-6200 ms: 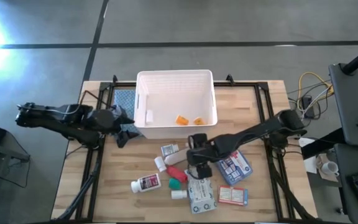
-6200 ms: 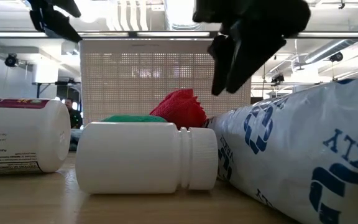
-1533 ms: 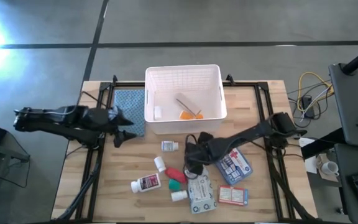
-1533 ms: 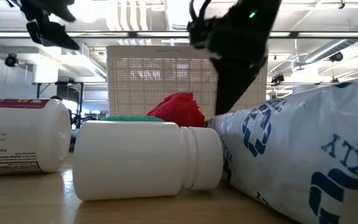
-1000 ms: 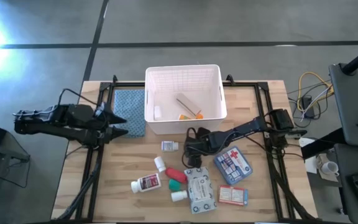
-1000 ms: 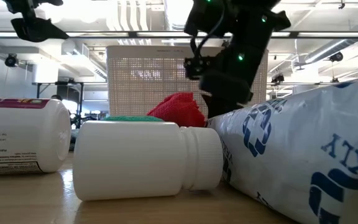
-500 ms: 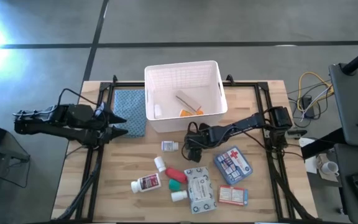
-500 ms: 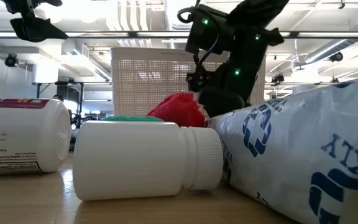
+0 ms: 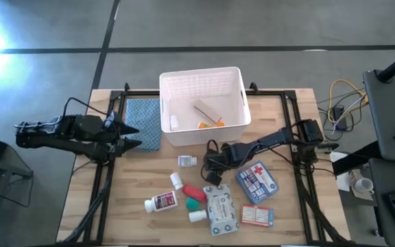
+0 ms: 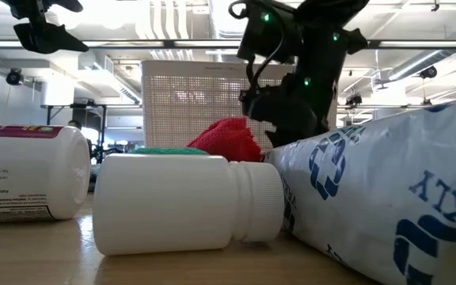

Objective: Pick & place medical supplies in basket/bin
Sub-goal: Put the rolled white gauze into the white container

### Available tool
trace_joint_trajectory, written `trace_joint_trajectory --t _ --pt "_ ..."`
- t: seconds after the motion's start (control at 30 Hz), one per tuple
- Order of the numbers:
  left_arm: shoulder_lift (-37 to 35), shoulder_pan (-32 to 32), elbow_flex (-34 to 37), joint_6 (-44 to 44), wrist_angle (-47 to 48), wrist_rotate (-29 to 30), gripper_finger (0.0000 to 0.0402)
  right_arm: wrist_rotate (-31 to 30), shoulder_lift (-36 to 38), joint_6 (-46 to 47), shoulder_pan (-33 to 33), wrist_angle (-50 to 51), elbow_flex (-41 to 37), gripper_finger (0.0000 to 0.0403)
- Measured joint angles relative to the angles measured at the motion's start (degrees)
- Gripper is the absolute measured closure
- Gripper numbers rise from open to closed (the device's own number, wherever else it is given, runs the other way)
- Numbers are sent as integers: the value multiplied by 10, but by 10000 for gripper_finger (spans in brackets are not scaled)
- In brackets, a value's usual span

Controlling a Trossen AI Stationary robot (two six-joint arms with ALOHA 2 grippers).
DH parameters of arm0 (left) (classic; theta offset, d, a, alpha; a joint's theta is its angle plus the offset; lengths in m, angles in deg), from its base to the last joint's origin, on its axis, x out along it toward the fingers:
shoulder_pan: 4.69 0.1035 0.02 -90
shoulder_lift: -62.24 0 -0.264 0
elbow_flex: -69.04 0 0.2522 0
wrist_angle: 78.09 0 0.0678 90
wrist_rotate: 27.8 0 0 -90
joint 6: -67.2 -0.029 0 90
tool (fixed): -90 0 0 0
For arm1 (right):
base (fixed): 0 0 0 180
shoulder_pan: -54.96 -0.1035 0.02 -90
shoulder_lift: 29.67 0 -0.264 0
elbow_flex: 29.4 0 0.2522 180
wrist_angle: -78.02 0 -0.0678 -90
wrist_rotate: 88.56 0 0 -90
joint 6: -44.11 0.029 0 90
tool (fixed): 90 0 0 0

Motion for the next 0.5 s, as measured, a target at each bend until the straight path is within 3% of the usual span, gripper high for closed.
trace_joint_trajectory --t 0.27,0.43,0.5 --pt "1 0 0 0 0 0 79 3 49 -2 -12 -9 56 364" --pt "4 0 0 0 0 0 79 -34 110 0 -12 -8 111 356" --pt "6 0 0 0 0 0 79 -76 135 -6 -12 -11 142 355"
